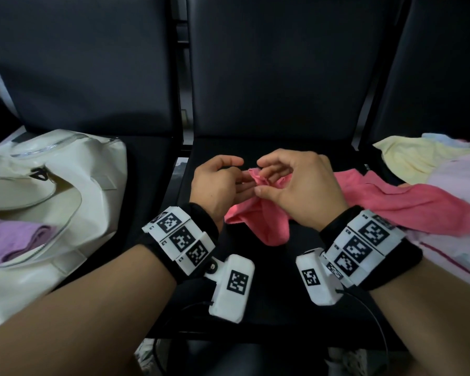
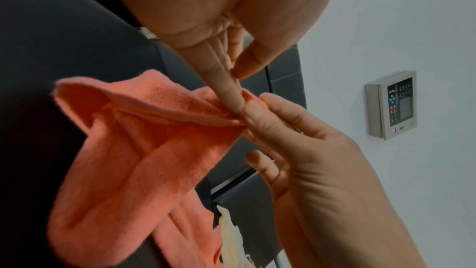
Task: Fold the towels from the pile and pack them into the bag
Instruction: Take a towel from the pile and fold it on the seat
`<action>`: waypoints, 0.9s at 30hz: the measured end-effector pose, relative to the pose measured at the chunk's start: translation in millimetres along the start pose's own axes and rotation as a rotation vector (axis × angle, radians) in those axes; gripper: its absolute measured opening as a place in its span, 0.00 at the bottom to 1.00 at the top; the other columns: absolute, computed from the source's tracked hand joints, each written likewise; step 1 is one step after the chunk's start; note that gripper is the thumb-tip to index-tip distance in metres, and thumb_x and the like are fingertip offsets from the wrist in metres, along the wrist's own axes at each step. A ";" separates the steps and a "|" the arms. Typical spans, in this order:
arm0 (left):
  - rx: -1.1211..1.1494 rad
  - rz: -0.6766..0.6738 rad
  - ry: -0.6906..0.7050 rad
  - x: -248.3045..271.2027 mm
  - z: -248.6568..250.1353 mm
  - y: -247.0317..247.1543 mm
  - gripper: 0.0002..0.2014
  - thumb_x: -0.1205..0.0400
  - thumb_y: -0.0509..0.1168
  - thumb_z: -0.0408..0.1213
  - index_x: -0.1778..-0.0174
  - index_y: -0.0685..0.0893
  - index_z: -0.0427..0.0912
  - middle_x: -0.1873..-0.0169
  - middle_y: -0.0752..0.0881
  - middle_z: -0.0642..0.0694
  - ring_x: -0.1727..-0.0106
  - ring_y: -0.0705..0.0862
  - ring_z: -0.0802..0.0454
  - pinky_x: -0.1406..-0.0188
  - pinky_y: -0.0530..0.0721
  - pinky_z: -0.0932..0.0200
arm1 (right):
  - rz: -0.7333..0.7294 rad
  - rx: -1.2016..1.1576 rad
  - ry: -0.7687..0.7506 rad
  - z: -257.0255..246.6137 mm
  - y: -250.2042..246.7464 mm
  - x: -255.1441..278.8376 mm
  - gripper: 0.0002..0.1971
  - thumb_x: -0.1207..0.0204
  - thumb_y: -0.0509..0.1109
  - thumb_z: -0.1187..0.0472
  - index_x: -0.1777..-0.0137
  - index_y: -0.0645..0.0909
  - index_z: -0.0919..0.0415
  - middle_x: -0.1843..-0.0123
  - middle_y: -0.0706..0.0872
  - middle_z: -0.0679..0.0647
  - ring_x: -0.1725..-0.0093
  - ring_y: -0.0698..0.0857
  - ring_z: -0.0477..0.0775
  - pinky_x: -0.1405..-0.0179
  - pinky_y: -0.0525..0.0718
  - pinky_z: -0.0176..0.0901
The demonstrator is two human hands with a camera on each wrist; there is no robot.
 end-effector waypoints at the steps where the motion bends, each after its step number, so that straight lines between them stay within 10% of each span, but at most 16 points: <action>1: -0.005 -0.022 0.003 0.6 0.2 -0.1 0.13 0.16 0.57 0.17 0.45 0.83 0.35 0.70 0.91 0.41 0.67 0.93 0.46 0.68 0.89 0.60 | 0.009 -0.008 0.007 0.8 -0.1 -0.1 0.18 0.32 0.85 0.60 0.42 0.89 0.51 0.58 0.90 0.40 0.57 0.88 0.34 0.51 0.83 0.23; 8: -0.496 -0.162 0.216 -8.3 -5.9 -3.3 0.14 0.24 0.70 0.31 0.50 0.91 0.56 0.65 0.90 0.48 0.63 0.88 0.52 0.60 0.87 0.51 | 0.030 -0.256 0.047 1.8 -8.7 -2.6 0.12 0.25 0.79 0.66 0.44 0.89 0.53 0.60 0.89 0.45 0.63 0.86 0.37 0.58 0.82 0.27; 13: -0.801 -0.089 0.243 -21.2 -9.2 -9.2 0.03 0.27 0.75 0.49 0.65 0.88 0.62 0.64 0.90 0.56 0.57 0.90 0.53 0.49 0.89 0.47 | 0.055 -0.360 0.007 3.0 -17.9 -2.2 0.13 0.26 0.80 0.68 0.44 0.90 0.54 0.57 0.90 0.53 0.59 0.86 0.60 0.55 0.88 0.39; 17: -0.824 -0.007 0.273 -32.6 -8.9 -17.1 0.07 0.26 0.76 0.53 0.65 0.86 0.61 0.70 0.87 0.55 0.68 0.82 0.53 0.62 0.81 0.54 | 0.070 -0.376 0.032 10.3 -24.0 -1.0 0.14 0.27 0.82 0.68 0.46 0.89 0.52 0.59 0.88 0.47 0.64 0.81 0.45 0.58 0.83 0.33; 23: -0.784 -0.002 0.321 -35.1 -2.5 -19.6 0.06 0.27 0.69 0.55 0.64 0.83 0.58 0.57 0.92 0.54 0.49 0.90 0.50 0.41 0.87 0.42 | 0.132 -0.321 0.058 18.4 -35.2 2.4 0.15 0.29 0.83 0.67 0.45 0.90 0.52 0.61 0.87 0.49 0.67 0.77 0.43 0.61 0.82 0.30; 27: -0.763 -0.081 0.391 -36.2 -3.0 -13.0 0.11 0.20 0.69 0.52 0.66 0.79 0.55 0.67 0.86 0.58 0.63 0.82 0.57 0.51 0.84 0.45 | 0.158 -0.244 0.046 24.9 -38.0 2.8 0.14 0.26 0.81 0.65 0.42 0.90 0.51 0.63 0.88 0.58 0.70 0.76 0.40 0.63 0.79 0.32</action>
Point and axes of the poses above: each hand's wrist, its own x-axis away from the middle knuckle, its own y-axis out of the palm, z = x × y, the point moved 2 cm from there along -x, towards the middle knuckle
